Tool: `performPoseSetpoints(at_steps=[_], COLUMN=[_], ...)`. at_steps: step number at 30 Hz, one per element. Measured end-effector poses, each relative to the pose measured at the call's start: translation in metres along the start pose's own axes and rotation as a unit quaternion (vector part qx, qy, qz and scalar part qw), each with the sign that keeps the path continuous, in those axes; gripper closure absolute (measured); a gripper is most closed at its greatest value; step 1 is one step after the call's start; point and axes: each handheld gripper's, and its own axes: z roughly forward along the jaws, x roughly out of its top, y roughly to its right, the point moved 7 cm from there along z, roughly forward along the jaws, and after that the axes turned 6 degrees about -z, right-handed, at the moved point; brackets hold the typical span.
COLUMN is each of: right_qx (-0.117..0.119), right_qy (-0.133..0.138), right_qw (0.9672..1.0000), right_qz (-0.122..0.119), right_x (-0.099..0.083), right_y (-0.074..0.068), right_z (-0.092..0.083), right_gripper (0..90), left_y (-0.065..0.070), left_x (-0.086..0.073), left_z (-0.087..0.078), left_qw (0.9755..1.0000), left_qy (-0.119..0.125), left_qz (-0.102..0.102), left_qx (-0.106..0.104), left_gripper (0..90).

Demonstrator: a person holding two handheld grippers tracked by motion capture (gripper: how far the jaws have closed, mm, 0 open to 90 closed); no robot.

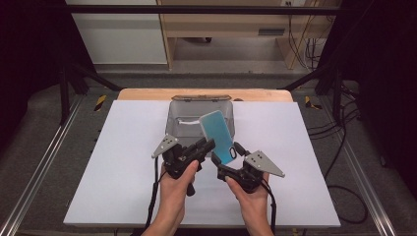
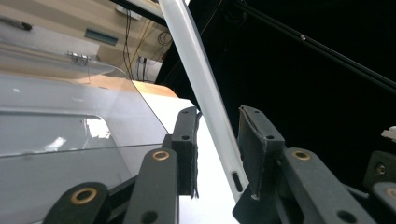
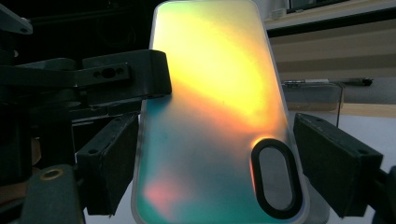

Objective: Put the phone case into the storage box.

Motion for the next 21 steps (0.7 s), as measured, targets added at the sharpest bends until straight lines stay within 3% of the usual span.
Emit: performPoseSetpoints(at_steps=[9,13,21], right_qx=[0.002,0.001,0.005], right_qy=[-0.004,-0.005,-0.006], right_qw=[1.0000,0.9999,1.0000], right_qz=[-0.009,-0.009,-0.006], right_x=[-0.0028,-0.0041,-0.0079], right_y=[-0.0051,-0.0061,-0.0074], right_z=[0.0022,0.0026,0.0051], right_gripper=[17.5,17.4,17.3], left_y=[-0.0023,-0.0033,-0.0053], left_x=[-0.0038,-0.0046,-0.0043], left_z=[0.0019,0.0009,-0.0008], left_qw=[0.9995,0.9994,0.9979], left_qy=[0.004,0.004,0.009], left_qz=[-0.031,-0.035,-0.061], left_qx=[-0.001,0.000,-0.023], left_gripper=[73.0,74.3,79.4])
